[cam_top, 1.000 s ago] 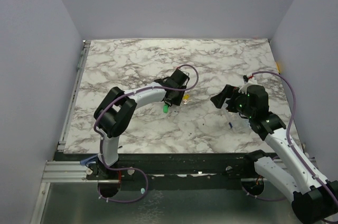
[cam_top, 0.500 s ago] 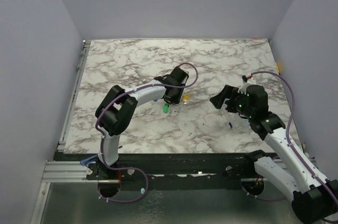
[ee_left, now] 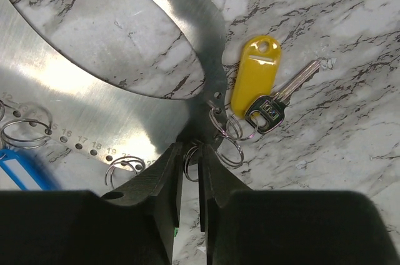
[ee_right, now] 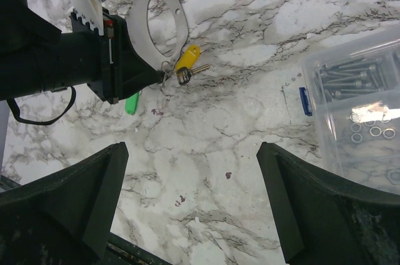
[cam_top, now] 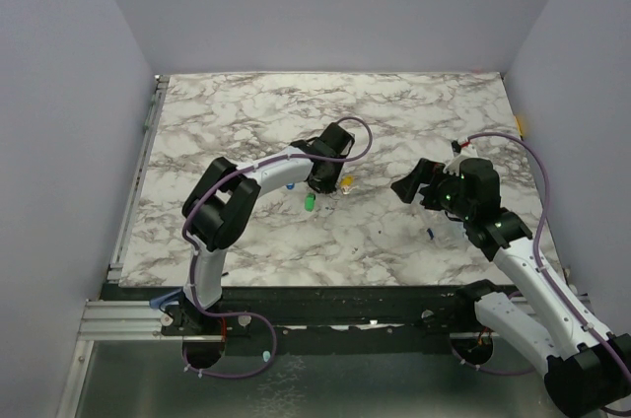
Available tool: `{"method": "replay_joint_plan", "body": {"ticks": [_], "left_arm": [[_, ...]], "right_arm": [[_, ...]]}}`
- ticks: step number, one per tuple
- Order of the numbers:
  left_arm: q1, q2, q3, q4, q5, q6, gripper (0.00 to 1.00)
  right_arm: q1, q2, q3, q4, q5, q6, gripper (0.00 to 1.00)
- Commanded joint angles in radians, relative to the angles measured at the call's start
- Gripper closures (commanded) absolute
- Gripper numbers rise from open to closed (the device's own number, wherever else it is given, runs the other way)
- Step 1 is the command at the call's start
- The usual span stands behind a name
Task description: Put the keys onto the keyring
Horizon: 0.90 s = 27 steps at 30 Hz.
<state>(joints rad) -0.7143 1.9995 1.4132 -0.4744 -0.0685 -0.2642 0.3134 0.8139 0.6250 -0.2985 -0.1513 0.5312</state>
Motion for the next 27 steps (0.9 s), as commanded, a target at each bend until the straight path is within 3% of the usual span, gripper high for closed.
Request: {"method": "replay_joint_plan", "body": {"ticks": [1, 5, 13, 20, 27], "left_arm": [[0.004, 0.025, 0.018, -0.033, 0.030, 0.006, 0.84], [0.004, 0.017, 0.017, -0.033, 0.030, 0.004, 1.00], [-0.002, -0.048, 0.008, -0.033, -0.029, -0.003, 1.00], [-0.033, -0.133, 0.004, -0.033, -0.109, 0.022, 1.00], [-0.059, -0.224, 0.016, -0.036, -0.144, 0.065, 1.00]], "right_arm": [[0.004, 0.005, -0.015, 0.021, -0.023, -0.010, 0.02], [0.004, 0.007, -0.015, 0.020, -0.023, -0.010, 0.02], [0.004, -0.001, -0.010, 0.028, -0.033, -0.009, 0.02], [0.004, -0.080, -0.039, 0.135, -0.156, -0.013, 0.02], [0.004, -0.028, -0.032, 0.156, -0.235, 0.004, 0.02]]}}
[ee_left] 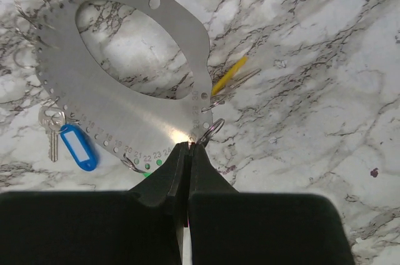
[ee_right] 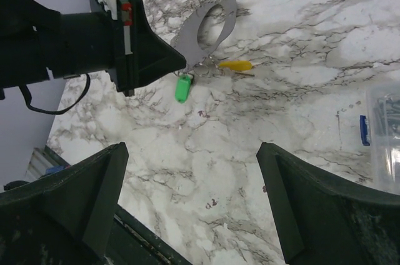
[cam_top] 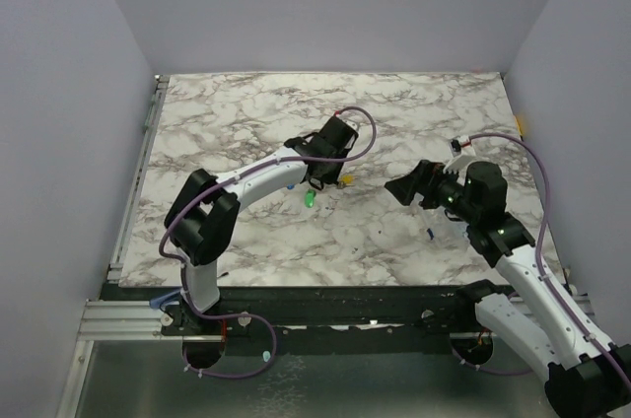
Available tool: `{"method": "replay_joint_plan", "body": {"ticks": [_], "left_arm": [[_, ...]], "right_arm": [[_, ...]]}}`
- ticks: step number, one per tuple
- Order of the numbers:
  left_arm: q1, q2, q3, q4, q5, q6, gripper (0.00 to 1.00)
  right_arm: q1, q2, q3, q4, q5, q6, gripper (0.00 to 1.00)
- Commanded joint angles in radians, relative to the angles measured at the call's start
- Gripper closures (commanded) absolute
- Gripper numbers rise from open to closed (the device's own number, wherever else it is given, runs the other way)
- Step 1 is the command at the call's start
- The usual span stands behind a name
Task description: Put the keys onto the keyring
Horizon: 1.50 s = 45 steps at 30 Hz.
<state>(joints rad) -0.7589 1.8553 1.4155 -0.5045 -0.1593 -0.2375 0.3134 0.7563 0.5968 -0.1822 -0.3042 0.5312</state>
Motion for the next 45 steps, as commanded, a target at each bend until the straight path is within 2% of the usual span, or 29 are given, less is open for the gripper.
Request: {"method": "replay_joint_plan", "body": {"ticks": [1, 7, 13, 20, 29, 39, 43, 45], "left_arm": [[-0.017, -0.093, 0.015, -0.007, -0.056, 0.044, 1.00], [-0.019, -0.174, 0.020, -0.004, -0.120, 0.068, 1.00], [-0.019, -0.262, -0.020, 0.074, -0.121, 0.168, 1.00], [-0.018, -0.442, -0.196, 0.267, -0.069, 0.233, 1.00], [-0.018, -0.628, -0.358, 0.399, 0.001, 0.265, 1.00], [-0.017, -0.791, -0.490, 0.576, 0.149, 0.205, 1.00], [-0.018, -0.886, -0.583, 0.728, 0.234, 0.165, 1.00], [-0.015, -0.952, -0.649, 0.845, 0.226, 0.126, 1.00]], "right_arm": [[0.004, 0.039, -0.001, 0.041, -0.090, 0.006, 0.03], [0.004, 0.056, 0.025, 0.042, -0.095, -0.011, 0.03], [0.005, 0.074, 0.066, 0.053, -0.130, -0.067, 0.02], [0.005, 0.074, 0.092, 0.095, -0.182, -0.077, 0.02], [0.006, 0.114, 0.092, 0.232, -0.314, -0.061, 0.03], [0.007, 0.131, 0.164, 0.315, -0.463, -0.096, 0.08], [0.008, 0.138, 0.187, 0.335, -0.470, -0.100, 0.10], [0.010, 0.145, 0.190, 0.355, -0.470, -0.089, 0.11]]}}
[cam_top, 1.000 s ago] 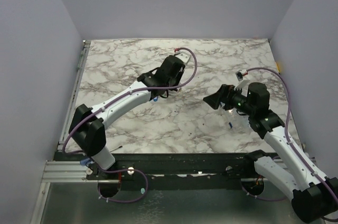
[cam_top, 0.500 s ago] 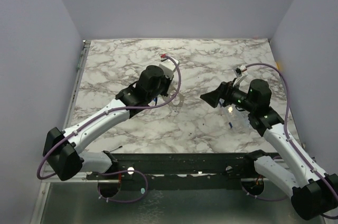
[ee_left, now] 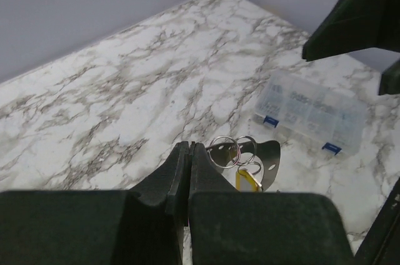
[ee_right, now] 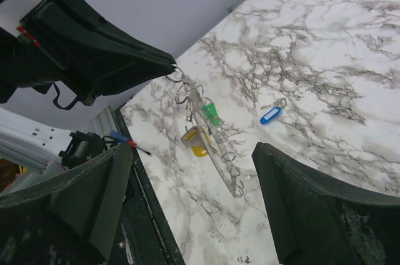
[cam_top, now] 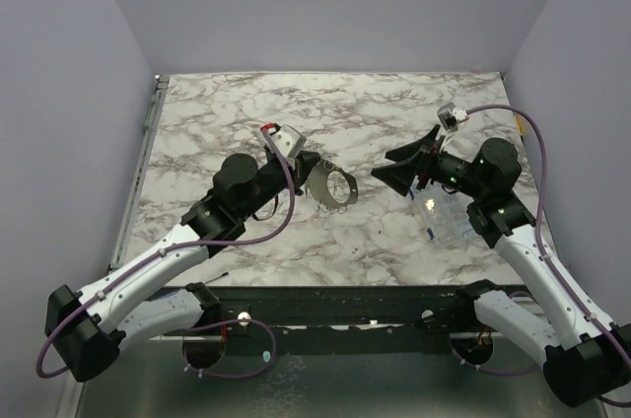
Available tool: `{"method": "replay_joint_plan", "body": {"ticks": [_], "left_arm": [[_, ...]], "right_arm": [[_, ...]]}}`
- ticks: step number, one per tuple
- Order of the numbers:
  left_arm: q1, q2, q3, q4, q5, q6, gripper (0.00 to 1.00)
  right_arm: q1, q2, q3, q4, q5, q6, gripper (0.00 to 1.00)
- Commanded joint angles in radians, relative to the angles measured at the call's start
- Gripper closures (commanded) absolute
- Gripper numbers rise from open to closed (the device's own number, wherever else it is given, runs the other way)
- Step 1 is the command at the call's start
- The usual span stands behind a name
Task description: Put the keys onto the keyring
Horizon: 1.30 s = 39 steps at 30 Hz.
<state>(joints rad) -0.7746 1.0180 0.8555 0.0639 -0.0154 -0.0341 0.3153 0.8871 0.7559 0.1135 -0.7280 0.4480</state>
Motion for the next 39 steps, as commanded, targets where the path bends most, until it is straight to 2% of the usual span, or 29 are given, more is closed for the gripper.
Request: {"method": "replay_joint_plan", "body": {"ticks": [1, 3, 6, 8, 11, 17, 18, 19, 20, 21, 22, 26, 32, 39], "left_arm": [[0.003, -0.154, -0.140, 0.358, 0.052, -0.100, 1.00], [0.018, -0.204, -0.211, 0.464, -0.008, -0.149, 1.00], [0.026, -0.243, -0.187, 0.463, 0.056, -0.169, 1.00], [0.034, -0.224, -0.190, 0.484, 0.036, -0.179, 1.00], [0.046, -0.199, -0.169, 0.472, 0.148, -0.161, 1.00], [0.059, -0.166, -0.153, 0.452, 0.281, -0.119, 1.00], [0.059, -0.164, -0.153, 0.450, 0.303, -0.118, 1.00], [0.058, -0.162, -0.151, 0.450, 0.315, -0.118, 1.00], [0.058, -0.161, -0.150, 0.450, 0.319, -0.119, 1.00], [0.058, -0.159, -0.150, 0.449, 0.325, -0.121, 1.00], [0.060, -0.158, -0.147, 0.449, 0.334, -0.123, 1.00], [0.060, -0.138, -0.138, 0.447, 0.395, -0.144, 1.00], [0.061, -0.121, -0.130, 0.447, 0.425, -0.162, 1.00], [0.060, -0.126, -0.131, 0.448, 0.402, -0.172, 1.00]], "right_arm": [[0.010, 0.019, 0.030, 0.073, -0.047, 0.002, 0.11], [0.016, 0.030, 0.023, 0.104, -0.051, 0.020, 0.12], [0.028, 0.044, 0.020, 0.131, -0.053, 0.032, 0.13], [0.039, 0.052, 0.015, 0.155, -0.051, 0.033, 0.13], [0.055, 0.076, 0.030, 0.184, -0.081, 0.030, 0.13], [0.075, 0.125, 0.062, 0.296, -0.176, 0.019, 0.15], [0.075, 0.131, 0.071, 0.306, -0.185, 0.016, 0.16], [0.075, 0.136, 0.081, 0.307, -0.177, 0.013, 0.22], [0.075, 0.141, 0.092, 0.306, -0.164, 0.011, 0.34], [0.076, 0.147, 0.105, 0.293, -0.147, 0.005, 0.43], [0.075, 0.153, 0.122, 0.268, -0.130, -0.013, 0.46], [0.076, 0.176, 0.169, 0.190, -0.056, -0.061, 0.47], [0.083, 0.234, 0.180, 0.189, -0.123, -0.037, 0.57], [0.231, 0.295, 0.180, 0.170, -0.130, -0.070, 0.58]]}}
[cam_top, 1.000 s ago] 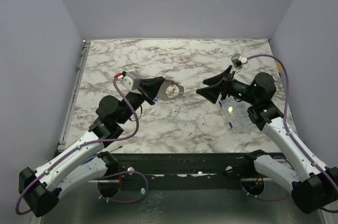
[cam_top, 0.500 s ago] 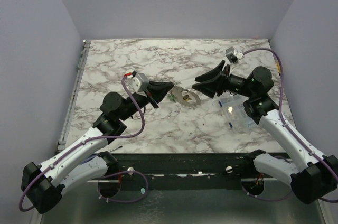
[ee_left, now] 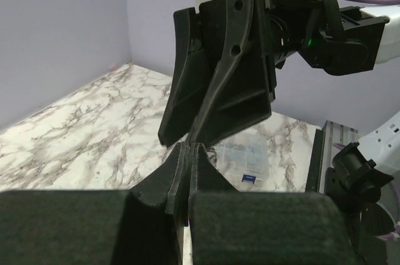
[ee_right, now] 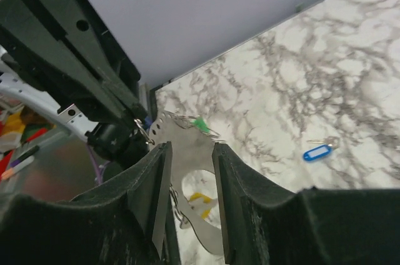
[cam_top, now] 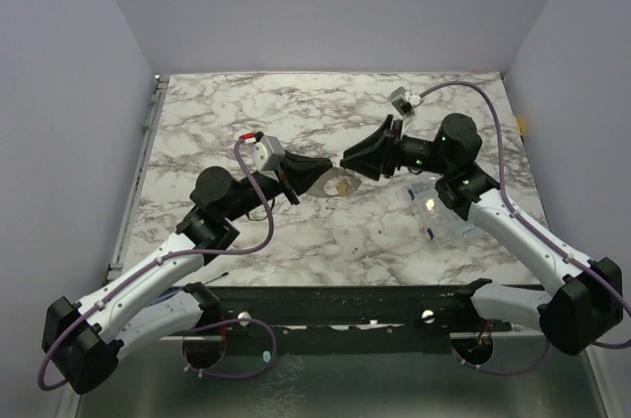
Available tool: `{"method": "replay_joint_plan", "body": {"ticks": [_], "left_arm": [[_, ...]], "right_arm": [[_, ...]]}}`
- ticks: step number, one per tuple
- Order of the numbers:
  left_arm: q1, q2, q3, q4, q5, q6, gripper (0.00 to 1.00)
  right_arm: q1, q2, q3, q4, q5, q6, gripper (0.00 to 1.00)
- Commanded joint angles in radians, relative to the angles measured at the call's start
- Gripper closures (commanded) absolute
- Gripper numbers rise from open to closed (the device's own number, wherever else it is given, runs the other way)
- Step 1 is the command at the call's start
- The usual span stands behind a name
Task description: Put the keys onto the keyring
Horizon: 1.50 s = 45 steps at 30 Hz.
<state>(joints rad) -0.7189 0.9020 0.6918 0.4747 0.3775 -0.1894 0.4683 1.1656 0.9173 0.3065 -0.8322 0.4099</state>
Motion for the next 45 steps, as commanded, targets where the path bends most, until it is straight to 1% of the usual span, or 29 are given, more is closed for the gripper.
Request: {"method": "replay_joint_plan", "body": {"ticks": [1, 7, 12, 16, 22, 26, 28, 30, 31, 32, 33, 35, 37, 38, 40, 42, 45], "left_arm": [[0.004, -0.013, 0.031, 0.036, -0.005, -0.015, 1.00], [0.004, -0.018, 0.022, 0.036, -0.044, -0.014, 1.00], [0.004, -0.021, 0.020, 0.036, -0.056, -0.013, 1.00], [0.005, -0.034, 0.016, 0.035, -0.064, -0.009, 1.00], [0.004, -0.046, 0.013, 0.042, -0.041, -0.015, 1.00], [0.004, -0.048, 0.007, 0.047, -0.064, -0.014, 1.00], [0.004, -0.046, -0.001, 0.043, -0.108, -0.008, 1.00], [0.004, -0.030, 0.007, -0.004, -0.228, -0.022, 1.00], [0.004, -0.019, 0.025, -0.062, -0.274, -0.023, 1.00], [0.004, -0.007, 0.042, -0.091, -0.310, -0.024, 0.98], [0.004, 0.007, 0.060, -0.143, -0.346, -0.032, 0.92], [0.004, 0.036, 0.100, -0.257, -0.410, -0.052, 0.76], [0.005, 0.071, 0.172, -0.423, -0.453, -0.082, 0.60], [0.004, 0.086, 0.197, -0.508, -0.479, -0.104, 0.55], [0.005, 0.106, 0.212, -0.669, -0.532, -0.153, 0.45], [0.004, 0.121, 0.206, -0.811, -0.576, -0.195, 0.39], [0.005, 0.158, 0.176, -0.950, -0.558, -0.215, 0.31]], "right_arm": [[0.096, 0.023, 0.020, -0.021, -0.020, -0.034, 0.58], [0.157, 0.046, 0.019, 0.014, -0.015, -0.005, 0.59], [0.167, 0.028, 0.005, 0.044, -0.007, 0.011, 0.59], [0.167, -0.001, -0.003, 0.006, 0.023, -0.024, 0.58], [0.167, -0.085, -0.051, 0.006, 0.099, -0.061, 0.47], [0.167, -0.104, -0.062, 0.015, 0.117, -0.062, 0.42], [0.167, -0.104, -0.064, 0.007, 0.124, -0.064, 0.39], [0.166, -0.104, -0.074, -0.002, 0.142, -0.065, 0.34], [0.167, -0.105, -0.078, -0.018, 0.168, -0.071, 0.32], [0.167, -0.102, -0.081, -0.043, 0.197, -0.077, 0.30], [0.167, -0.098, -0.079, -0.073, 0.229, -0.085, 0.30], [0.166, -0.089, -0.079, -0.150, 0.325, -0.102, 0.29], [0.166, -0.082, -0.080, -0.225, 0.394, -0.107, 0.26], [0.167, -0.082, -0.085, -0.253, 0.426, -0.109, 0.25], [0.166, -0.088, -0.097, -0.301, 0.500, -0.113, 0.23], [0.166, -0.096, -0.112, -0.354, 0.563, -0.111, 0.22], [0.167, -0.099, -0.128, -0.390, 0.620, -0.111, 0.19]]}}
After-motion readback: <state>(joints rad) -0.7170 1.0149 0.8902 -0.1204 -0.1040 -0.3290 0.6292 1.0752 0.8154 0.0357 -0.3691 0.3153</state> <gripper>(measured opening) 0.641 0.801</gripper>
